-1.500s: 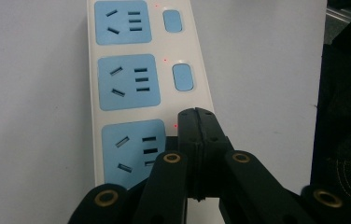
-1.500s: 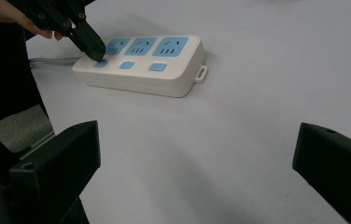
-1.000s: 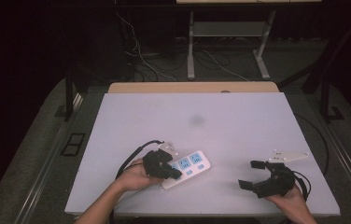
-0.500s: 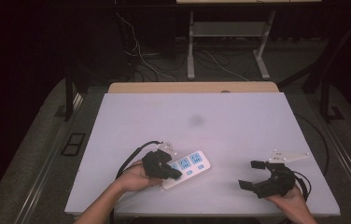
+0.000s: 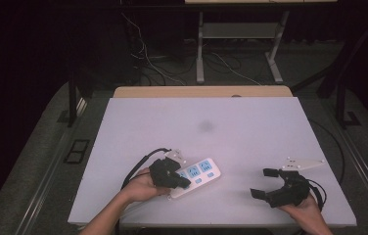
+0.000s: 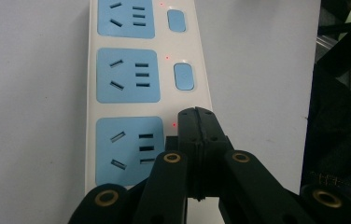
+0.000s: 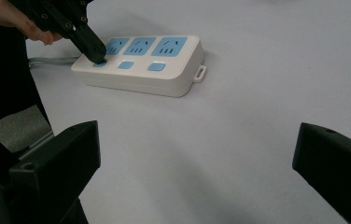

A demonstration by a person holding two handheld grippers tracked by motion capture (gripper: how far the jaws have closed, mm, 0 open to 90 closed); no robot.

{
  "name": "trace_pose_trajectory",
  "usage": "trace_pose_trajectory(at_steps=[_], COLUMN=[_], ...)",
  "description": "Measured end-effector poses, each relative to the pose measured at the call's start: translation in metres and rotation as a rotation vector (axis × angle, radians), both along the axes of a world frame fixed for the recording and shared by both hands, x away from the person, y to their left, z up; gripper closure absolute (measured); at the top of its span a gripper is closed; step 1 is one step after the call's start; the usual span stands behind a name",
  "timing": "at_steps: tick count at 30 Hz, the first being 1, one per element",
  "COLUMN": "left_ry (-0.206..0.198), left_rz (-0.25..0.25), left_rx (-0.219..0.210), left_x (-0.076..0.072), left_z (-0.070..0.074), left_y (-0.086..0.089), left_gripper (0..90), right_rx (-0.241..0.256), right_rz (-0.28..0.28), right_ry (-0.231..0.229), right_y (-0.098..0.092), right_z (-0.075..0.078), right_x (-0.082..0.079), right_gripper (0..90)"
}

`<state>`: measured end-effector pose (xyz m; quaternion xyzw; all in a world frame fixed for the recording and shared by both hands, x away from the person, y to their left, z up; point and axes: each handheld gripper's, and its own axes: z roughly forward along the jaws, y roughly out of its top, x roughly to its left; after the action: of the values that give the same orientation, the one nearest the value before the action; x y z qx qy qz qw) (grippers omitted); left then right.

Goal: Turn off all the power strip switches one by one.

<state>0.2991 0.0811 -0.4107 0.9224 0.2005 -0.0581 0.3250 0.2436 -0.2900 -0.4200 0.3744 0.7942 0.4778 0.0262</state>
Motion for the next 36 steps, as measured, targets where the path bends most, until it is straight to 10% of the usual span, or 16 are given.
trace_pose_trajectory(at_steps=[36], left_ry=[-0.088], left_rz=[-0.035], left_rx=[0.025], left_x=[-0.002], left_z=[0.028], left_y=[-0.013], left_gripper=[89.2], right_rx=[0.003], right_rz=[-0.005], right_ry=[-0.006], right_y=[-0.001], right_z=[0.0], right_x=[0.0], right_gripper=[0.5])
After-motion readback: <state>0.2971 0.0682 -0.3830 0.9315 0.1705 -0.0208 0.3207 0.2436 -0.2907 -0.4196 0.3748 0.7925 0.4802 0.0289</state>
